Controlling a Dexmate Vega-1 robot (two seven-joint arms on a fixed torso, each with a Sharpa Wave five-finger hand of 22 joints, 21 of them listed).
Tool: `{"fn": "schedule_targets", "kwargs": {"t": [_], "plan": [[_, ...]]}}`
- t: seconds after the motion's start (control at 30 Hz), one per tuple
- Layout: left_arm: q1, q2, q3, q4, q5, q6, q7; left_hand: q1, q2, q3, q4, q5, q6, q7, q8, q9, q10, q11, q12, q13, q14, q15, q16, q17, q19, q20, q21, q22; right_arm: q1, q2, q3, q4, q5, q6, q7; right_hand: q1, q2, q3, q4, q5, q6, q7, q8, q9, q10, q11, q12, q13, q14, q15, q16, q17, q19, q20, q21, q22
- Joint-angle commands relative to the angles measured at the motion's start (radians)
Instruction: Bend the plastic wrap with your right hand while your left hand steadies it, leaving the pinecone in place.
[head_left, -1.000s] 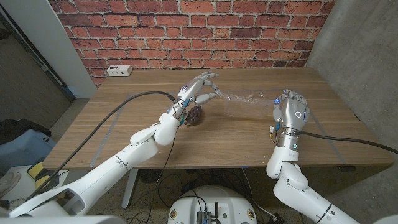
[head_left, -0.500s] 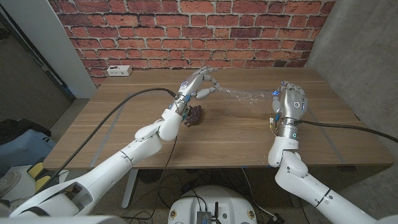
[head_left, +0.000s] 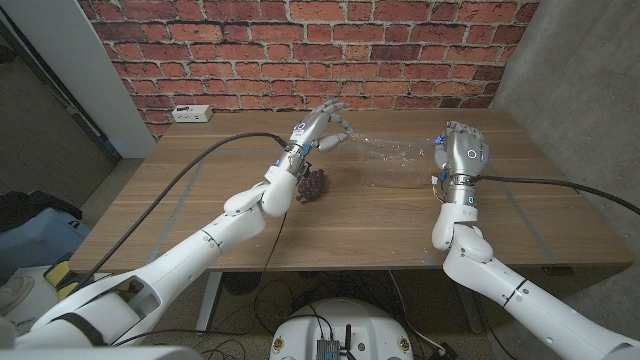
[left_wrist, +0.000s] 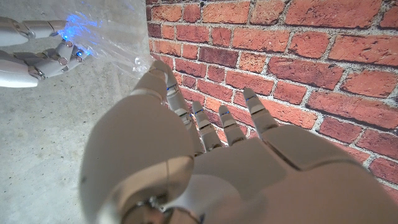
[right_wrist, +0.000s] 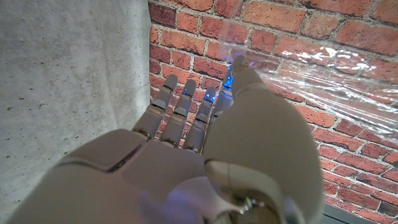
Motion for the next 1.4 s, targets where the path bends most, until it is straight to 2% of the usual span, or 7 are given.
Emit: {"fn": "schedule_targets", "kwargs": {"t": [0.03, 0.47, 0.57, 0.7, 1.23, 1.4], "plan": [[-0.084, -0.02, 0.044, 0.078, 0.017, 0.037, -0.007, -0.007, 0.002, -0.001, 0.005, 0.001, 0.026, -0.021, -0.003, 0.2, -0.008, 0.003, -0.001, 0.003, -0.001, -0.003, 0.001, 0.003, -0.004, -0.004, -0.006, 0.006, 0.1, -0.021, -0.034, 0.09, 0.023, 0.044, 0.058, -0.008, 0.003, 0.008, 0.001, 0.001, 0.011, -0.004, 0.005, 0.002, 0.007, -0.003, -0.006, 0.004, -0.006, -0.161, -0.003, 0.0, -0.003, -0.003, -0.001, 0.002], [-0.16, -0.033, 0.09, 0.158, 0.026, 0.051, -0.011, -0.013, -0.003, -0.004, 0.005, -0.002, 0.036, -0.028, -0.007, 0.188, -0.012, 0.001, 0.001, 0.002, -0.006, 0.002, 0.002, 0.003, -0.007, 0.0, -0.007, 0.006, 0.178, -0.019, -0.08, 0.155, 0.025, 0.031, 0.117, -0.015, 0.0, 0.018, -0.001, -0.002, 0.013, -0.005, 0.005, 0.0, 0.017, -0.005, -0.01, 0.004, 0.001, -0.162, -0.006, 0.0, -0.002, -0.002, -0.002, 0.002], [-0.179, -0.04, 0.101, 0.185, 0.024, 0.047, -0.01, -0.015, -0.005, -0.005, 0.005, -0.002, 0.041, -0.036, -0.008, 0.183, -0.01, 0.002, 0.002, 0.002, -0.006, 0.001, 0.003, 0.003, -0.007, 0.001, -0.007, 0.006, 0.193, -0.019, -0.091, 0.167, 0.025, 0.026, 0.133, -0.016, 0.0, 0.021, -0.001, -0.003, 0.013, -0.004, 0.005, 0.001, 0.019, -0.004, -0.011, 0.004, 0.002, -0.162, -0.007, 0.0, -0.001, -0.002, -0.003, 0.002], [-0.205, -0.052, 0.117, 0.222, 0.017, 0.045, -0.02, -0.017, -0.004, -0.005, 0.006, -0.003, 0.035, -0.029, -0.012, 0.18, -0.011, 0.002, 0.002, 0.002, -0.005, 0.002, 0.004, 0.003, -0.006, 0.001, -0.006, 0.006, 0.213, -0.018, -0.102, 0.186, 0.03, 0.026, 0.148, -0.018, 0.0, 0.023, -0.001, -0.003, 0.013, -0.005, 0.005, 0.0, 0.018, -0.004, -0.013, 0.004, 0.002, -0.162, -0.008, -0.001, -0.001, -0.002, -0.003, 0.002], [-0.298, -0.103, 0.19, 0.364, 0.032, 0.07, -0.002, -0.017, 0.002, -0.003, 0.006, -0.002, 0.031, -0.025, -0.013, 0.181, -0.011, 0.003, 0.004, 0.001, -0.005, 0.0, 0.006, 0.004, -0.005, 0.003, -0.006, 0.006, 0.31, 0.008, -0.158, 0.314, 0.046, 0.062, 0.174, -0.025, -0.003, 0.035, -0.004, -0.005, 0.014, -0.005, 0.006, 0.0, 0.022, -0.002, -0.02, 0.005, 0.004, -0.162, -0.014, -0.001, 0.0, -0.002, -0.005, 0.001], [-0.324, -0.119, 0.219, 0.414, 0.055, 0.078, 0.038, -0.02, 0.004, -0.003, 0.007, -0.002, 0.03, -0.035, -0.016, 0.176, -0.01, 0.001, 0.006, 0.001, -0.003, -0.002, 0.007, 0.004, -0.003, 0.0, -0.005, 0.006, 0.34, 0.019, -0.179, 0.356, 0.05, 0.078, 0.181, -0.028, -0.004, 0.038, -0.004, -0.006, 0.014, -0.005, 0.005, 0.0, 0.022, -0.003, -0.022, 0.006, 0.005, -0.162, -0.016, -0.001, 0.0, -0.001, -0.006, 0.001]]}}
